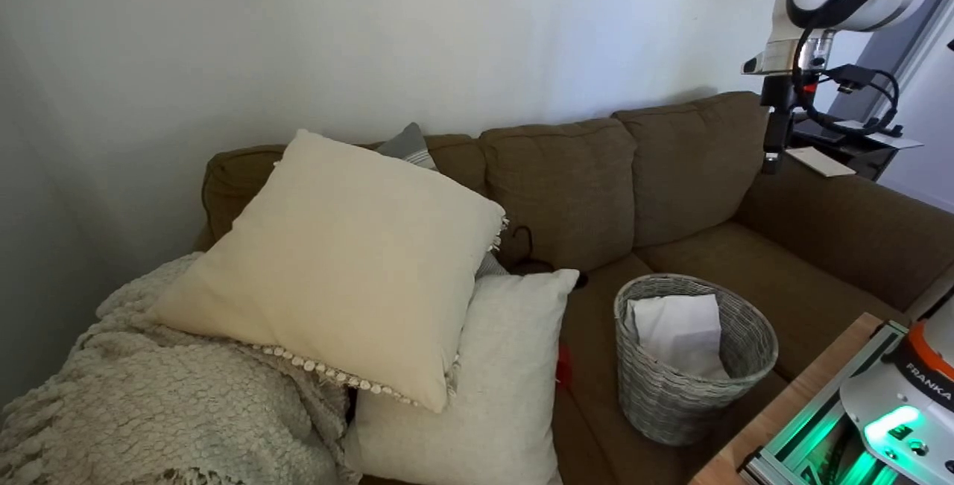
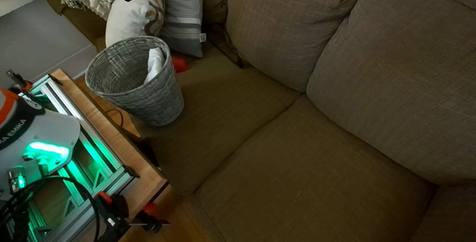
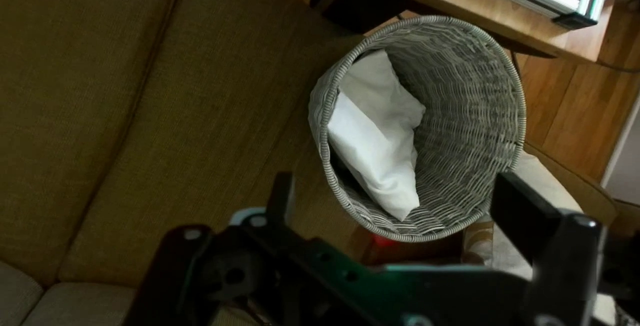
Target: Pick up the basket and move it to the right corner of the right sofa seat
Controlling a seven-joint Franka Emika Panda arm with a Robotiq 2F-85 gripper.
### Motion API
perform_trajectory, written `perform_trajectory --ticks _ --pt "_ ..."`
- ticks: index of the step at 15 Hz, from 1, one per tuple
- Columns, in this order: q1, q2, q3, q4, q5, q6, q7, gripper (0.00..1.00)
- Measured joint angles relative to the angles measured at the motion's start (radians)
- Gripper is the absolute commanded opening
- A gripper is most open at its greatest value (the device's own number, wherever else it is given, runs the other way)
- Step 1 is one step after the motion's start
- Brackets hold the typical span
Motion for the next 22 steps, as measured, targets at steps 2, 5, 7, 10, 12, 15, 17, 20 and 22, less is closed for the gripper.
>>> perform_trajectory --ticks 2,5,7,10,12,15,17,20,22 --pt "0.011 0.027 0.008 -0.016 -0.007 0.042 -0.072 1.0" --pt "0.037 0.137 0.029 -0.052 -0.008 0.179 -0.198 1.0" --pt "0.057 0.244 0.068 -0.044 -0.008 0.252 -0.247 1.0" --pt "0.086 0.431 0.159 0.027 -0.023 0.302 -0.267 1.0" --pt "0.093 0.56 0.208 0.105 -0.076 0.303 -0.267 1.0" --pt "0.086 0.672 0.229 0.176 -0.122 0.295 -0.266 1.0" --pt "0.082 0.659 0.233 0.172 -0.122 0.295 -0.266 1.0" --pt "0.077 0.662 0.243 0.172 -0.127 0.322 -0.273 1.0" --pt "0.066 0.699 0.243 0.17 -0.137 0.401 -0.284 1.0"
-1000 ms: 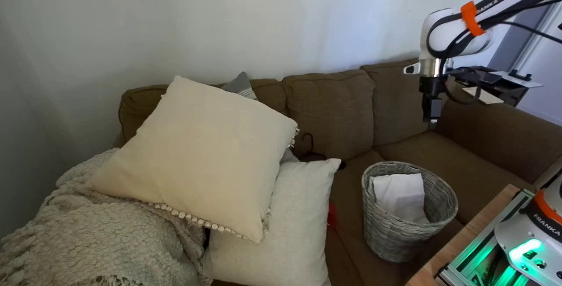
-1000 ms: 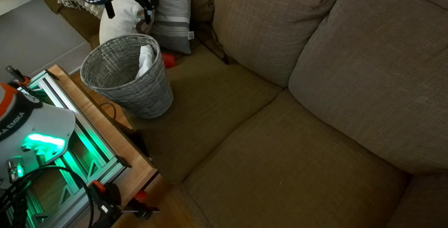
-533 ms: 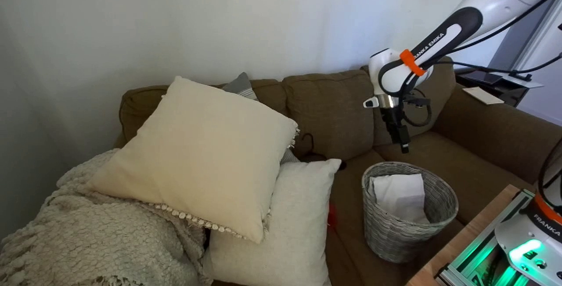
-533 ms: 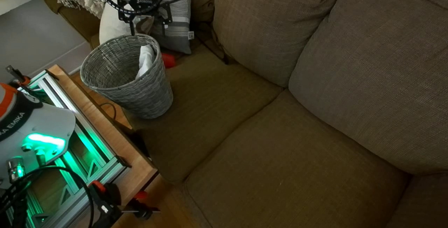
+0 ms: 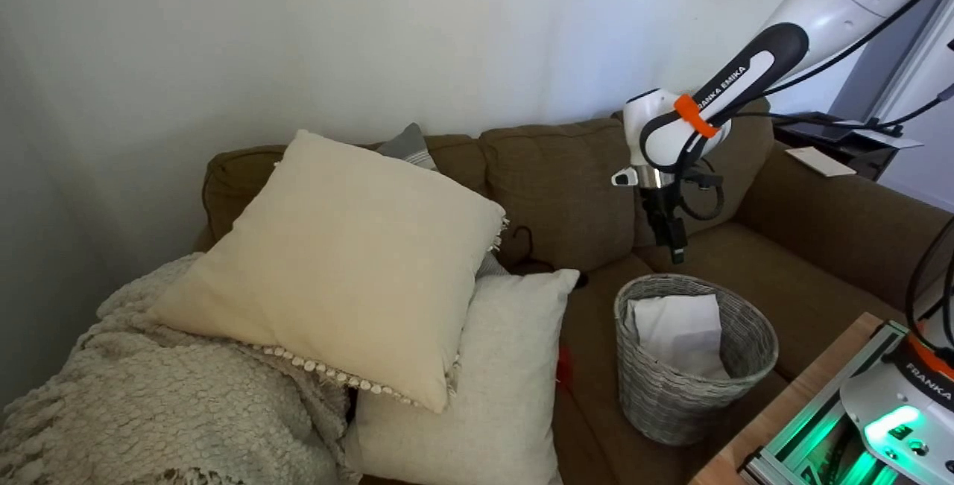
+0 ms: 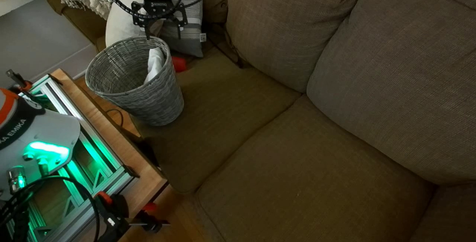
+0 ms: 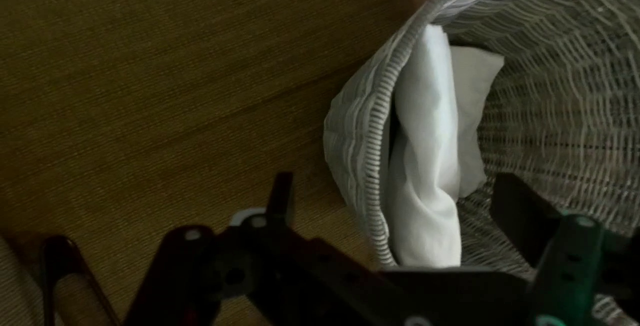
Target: Pick up the basket and move it to the right corner of the right sofa seat
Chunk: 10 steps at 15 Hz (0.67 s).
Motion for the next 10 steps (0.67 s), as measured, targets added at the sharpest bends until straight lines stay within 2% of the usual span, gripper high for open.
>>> perform_trajectory --ticks 4,10 --pt "-0.053 0.113 -0.004 0.014 -0.02 0.141 -0.029 1.0" --pt "-0.069 0.266 0.037 0.069 -0.022 0.183 -0.086 1.0"
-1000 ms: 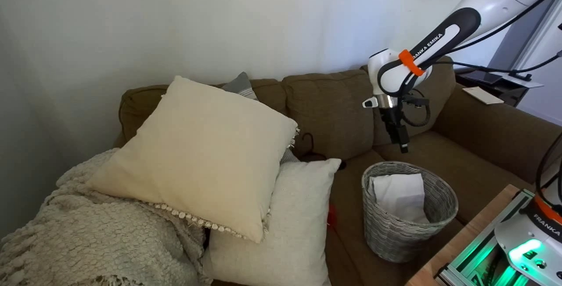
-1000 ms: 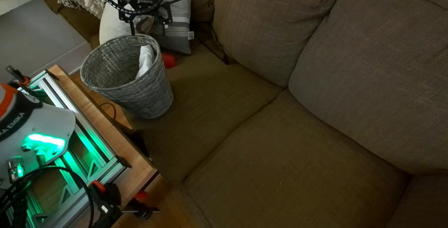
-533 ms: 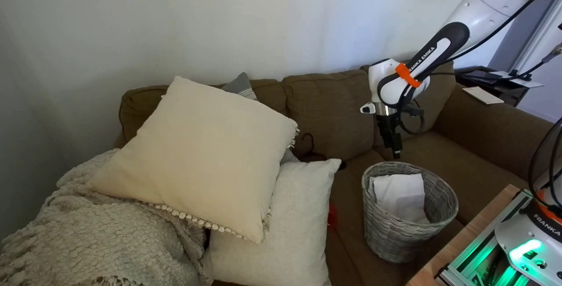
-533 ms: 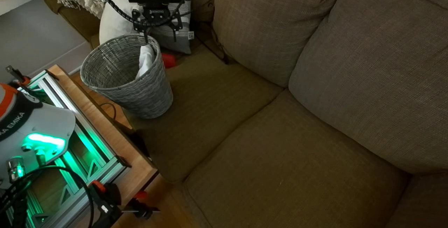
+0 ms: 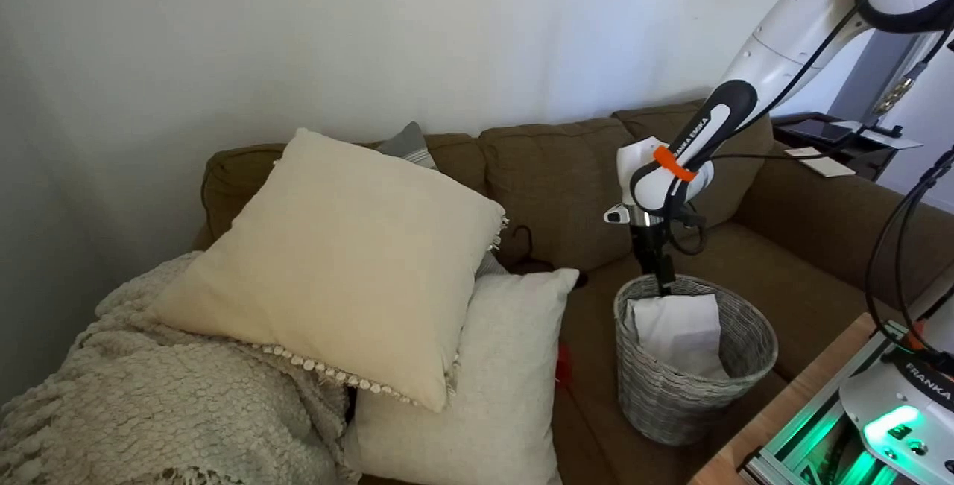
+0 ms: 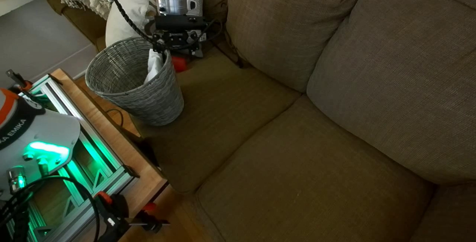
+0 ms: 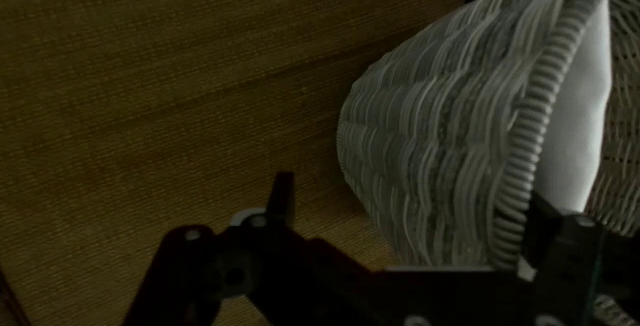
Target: Pick up the basket and move it to the right corner of the right sofa seat
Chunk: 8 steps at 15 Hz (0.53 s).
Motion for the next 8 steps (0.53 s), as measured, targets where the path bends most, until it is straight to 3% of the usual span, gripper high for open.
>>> perform_trajectory --ticks 2,3,5,8 --pt "0.01 0.033 0.015 0.009 -0.006 0.021 0.001 0.97" --pt "0.017 0.044 0.017 0.015 -0.01 0.04 0.003 0.75" --pt "0.03 0.052 0.017 0.02 -0.024 0.096 0.026 0.71" --pt "0.053 0.054 0.013 0.011 -0.064 0.184 0.084 0.46"
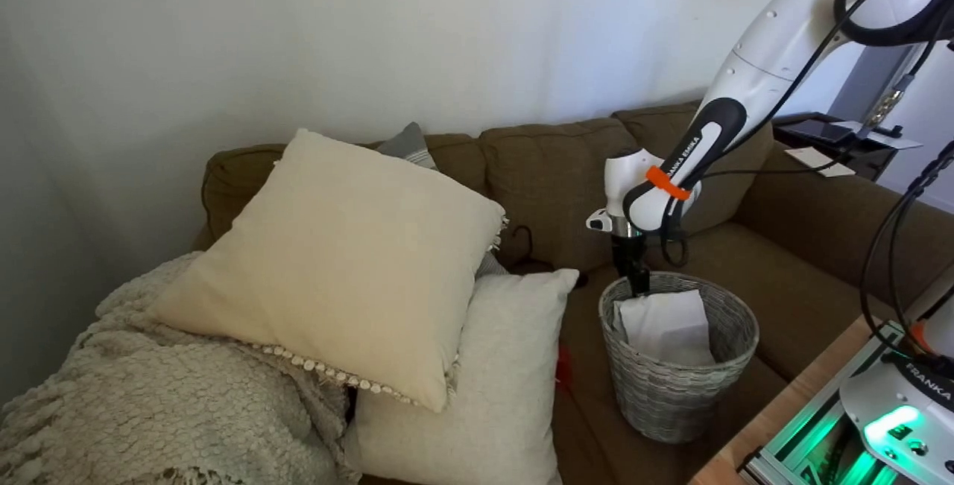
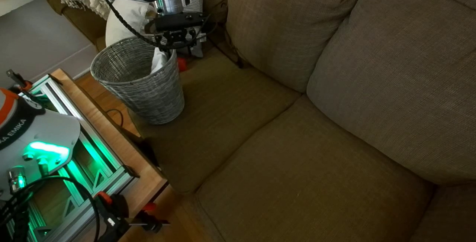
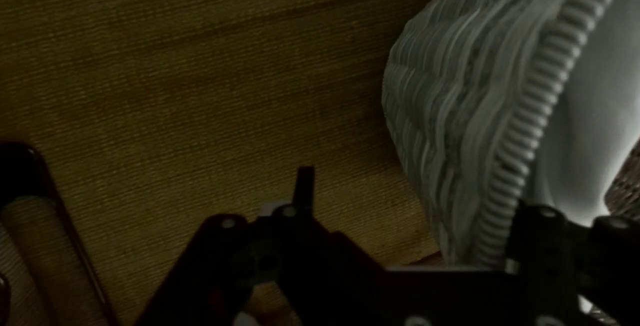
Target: Pick up the basket and move it to the right corner of the right sofa seat
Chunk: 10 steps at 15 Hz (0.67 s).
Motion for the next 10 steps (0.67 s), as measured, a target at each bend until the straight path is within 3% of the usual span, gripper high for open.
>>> perform_trajectory --ticks 6,10 --pt "0.014 -0.02 0.024 -0.038 -0.024 0.009 0.01 0.02" --pt "-0.007 -0.055 0.054 -0.086 -0.02 0.009 -0.03 0.01"
